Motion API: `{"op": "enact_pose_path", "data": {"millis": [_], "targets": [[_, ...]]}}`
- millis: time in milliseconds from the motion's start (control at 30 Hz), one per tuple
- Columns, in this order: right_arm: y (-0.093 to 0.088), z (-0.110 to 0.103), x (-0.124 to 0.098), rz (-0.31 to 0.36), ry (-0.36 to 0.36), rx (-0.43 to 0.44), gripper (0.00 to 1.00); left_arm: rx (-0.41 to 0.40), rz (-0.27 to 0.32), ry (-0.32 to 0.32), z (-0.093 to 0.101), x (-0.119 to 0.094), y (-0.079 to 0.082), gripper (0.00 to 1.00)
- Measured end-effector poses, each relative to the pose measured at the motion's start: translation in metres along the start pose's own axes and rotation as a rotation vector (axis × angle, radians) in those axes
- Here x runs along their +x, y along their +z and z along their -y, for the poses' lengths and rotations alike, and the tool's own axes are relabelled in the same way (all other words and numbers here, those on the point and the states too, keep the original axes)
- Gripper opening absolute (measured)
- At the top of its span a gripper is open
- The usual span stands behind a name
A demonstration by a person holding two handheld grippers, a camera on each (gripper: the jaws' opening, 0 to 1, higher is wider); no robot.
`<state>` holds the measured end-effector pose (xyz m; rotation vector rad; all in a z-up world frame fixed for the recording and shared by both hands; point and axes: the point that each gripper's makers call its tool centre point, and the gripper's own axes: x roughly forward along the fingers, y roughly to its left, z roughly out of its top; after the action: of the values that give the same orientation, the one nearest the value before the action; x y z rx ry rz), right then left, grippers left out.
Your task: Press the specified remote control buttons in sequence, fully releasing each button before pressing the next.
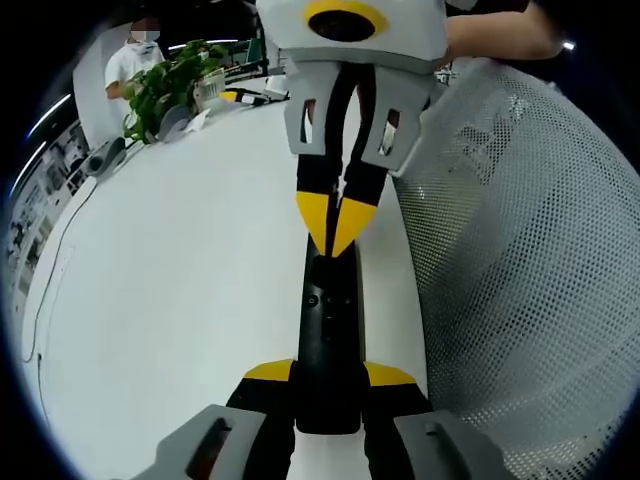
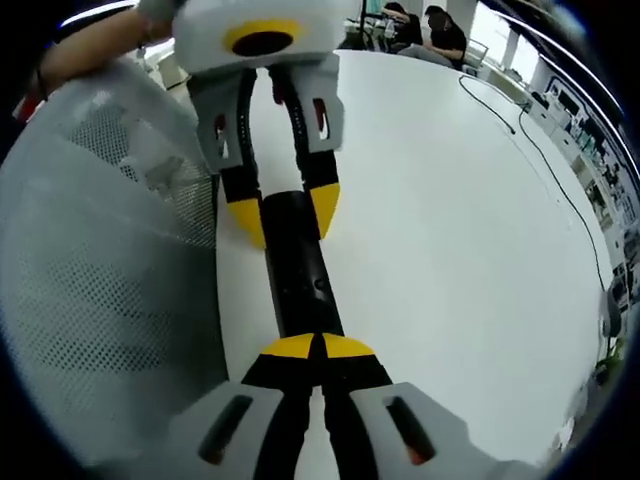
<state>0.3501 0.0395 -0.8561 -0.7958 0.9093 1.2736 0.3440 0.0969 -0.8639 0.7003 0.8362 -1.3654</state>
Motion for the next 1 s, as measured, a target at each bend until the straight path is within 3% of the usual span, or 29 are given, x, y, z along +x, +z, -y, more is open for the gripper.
{"op": "enact_pose_path", "data": {"millis": [100,333,600,800,867,1000], "targets": [[0.0003,-0.0005,0.0003,-0.007,-0.011,-0.031,0.00,0.002,-0.001,0.000,0.0001,0.0000,-0.0001,0.24],[0.0000,0.0011,-0.0017,0.037,0.012,0.060,0.00,0.000,0.000,0.001,0.0002,-0.0001,-0.0002,0.24],[0.0042,-0.0011,-0.0009,0.047,0.015,0.045,0.06,0.001,-0.002,0.000,0.0002,-0.0005,-0.0004,0.24],[0.0046,-0.0032,0.0019,0.005,0.033,-0.033,0.05,0.002,-0.002,-0.001,0.0001,-0.0006,-0.0003,0.24],[0.0041,-0.0034,0.0023,-0.029,0.045,-0.096,0.05,0.001,0.007,-0.001,-0.0001,-0.0008,-0.0004,0.24],[0.0058,-0.0028,0.0043,-0.082,0.074,-0.092,0.05,0.003,0.008,0.000,-0.0003,-0.0006,-0.0002,0.24]]}}
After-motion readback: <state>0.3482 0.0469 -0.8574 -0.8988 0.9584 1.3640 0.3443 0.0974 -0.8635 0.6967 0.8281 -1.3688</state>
